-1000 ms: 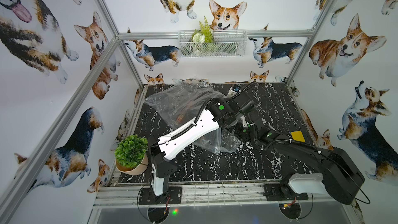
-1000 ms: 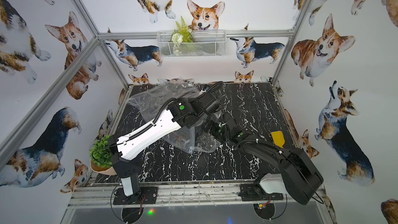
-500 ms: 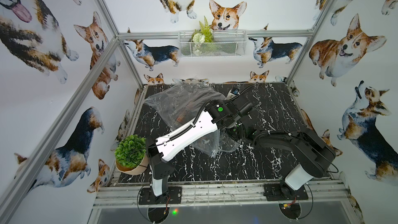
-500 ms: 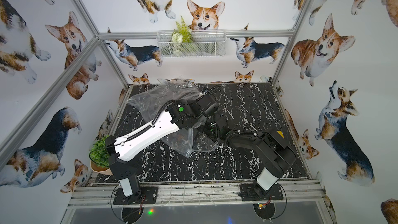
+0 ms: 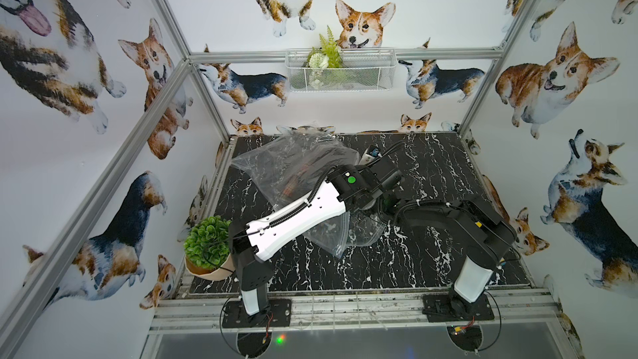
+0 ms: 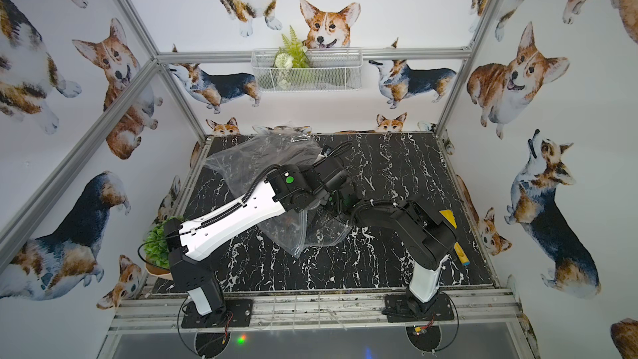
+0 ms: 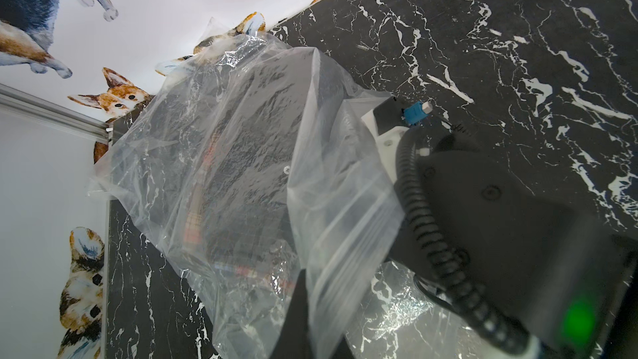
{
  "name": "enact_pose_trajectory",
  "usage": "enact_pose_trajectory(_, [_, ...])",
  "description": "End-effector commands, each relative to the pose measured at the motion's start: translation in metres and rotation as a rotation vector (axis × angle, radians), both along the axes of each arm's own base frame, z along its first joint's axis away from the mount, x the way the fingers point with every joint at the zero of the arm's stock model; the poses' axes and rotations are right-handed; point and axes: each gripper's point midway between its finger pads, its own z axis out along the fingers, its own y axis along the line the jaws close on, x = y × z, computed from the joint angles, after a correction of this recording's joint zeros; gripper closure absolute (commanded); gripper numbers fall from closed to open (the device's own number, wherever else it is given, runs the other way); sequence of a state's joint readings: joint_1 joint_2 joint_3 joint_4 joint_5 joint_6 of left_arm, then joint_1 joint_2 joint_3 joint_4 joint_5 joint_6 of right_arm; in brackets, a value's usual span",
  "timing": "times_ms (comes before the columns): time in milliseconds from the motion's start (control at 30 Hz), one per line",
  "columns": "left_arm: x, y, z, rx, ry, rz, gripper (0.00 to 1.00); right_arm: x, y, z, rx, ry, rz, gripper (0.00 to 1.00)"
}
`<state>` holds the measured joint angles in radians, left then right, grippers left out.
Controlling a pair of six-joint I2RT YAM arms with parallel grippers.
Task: Take the shirt out of the vacuum bag
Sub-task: Take out the shirt from the vacuum bag.
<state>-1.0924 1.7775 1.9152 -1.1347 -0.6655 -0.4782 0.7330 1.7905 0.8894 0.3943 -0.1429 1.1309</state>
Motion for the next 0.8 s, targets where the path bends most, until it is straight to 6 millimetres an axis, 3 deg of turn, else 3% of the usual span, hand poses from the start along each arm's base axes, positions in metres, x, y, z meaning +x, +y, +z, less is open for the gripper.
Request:
enact_pose_trajectory(0, [-0.002, 0.003, 0.003, -0.026, -0.003, 0.017, 1.0, 0.006, 0.004, 0.003, 0.048, 0.011, -0.036, 0.0])
enact_pose_trajectory(233, [-0.004, 0.002, 0.002, -0.015, -0.002, 0.008, 1.0, 0.007, -0.005, -0.007, 0.042, 0.009, -0.074, 0.0])
enact_pose_trajectory(433, [-0.006, 0.002, 0.0, -0.011, 0.001, 0.007, 1.0, 0.019, 0.003, 0.004, 0.062, -0.01, -0.076, 0.1])
enact_pose_trajectory(600, [-0.007, 0.005, -0.004, -0.004, 0.005, 0.011, 1.0, 0.028, 0.005, 0.014, 0.063, -0.023, -0.08, 0.11])
enact_pose_trajectory(767, [-0.007, 0.009, -0.005, -0.002, 0.0, 0.015, 1.0, 0.036, 0.006, 0.008, 0.069, -0.004, -0.086, 0.12])
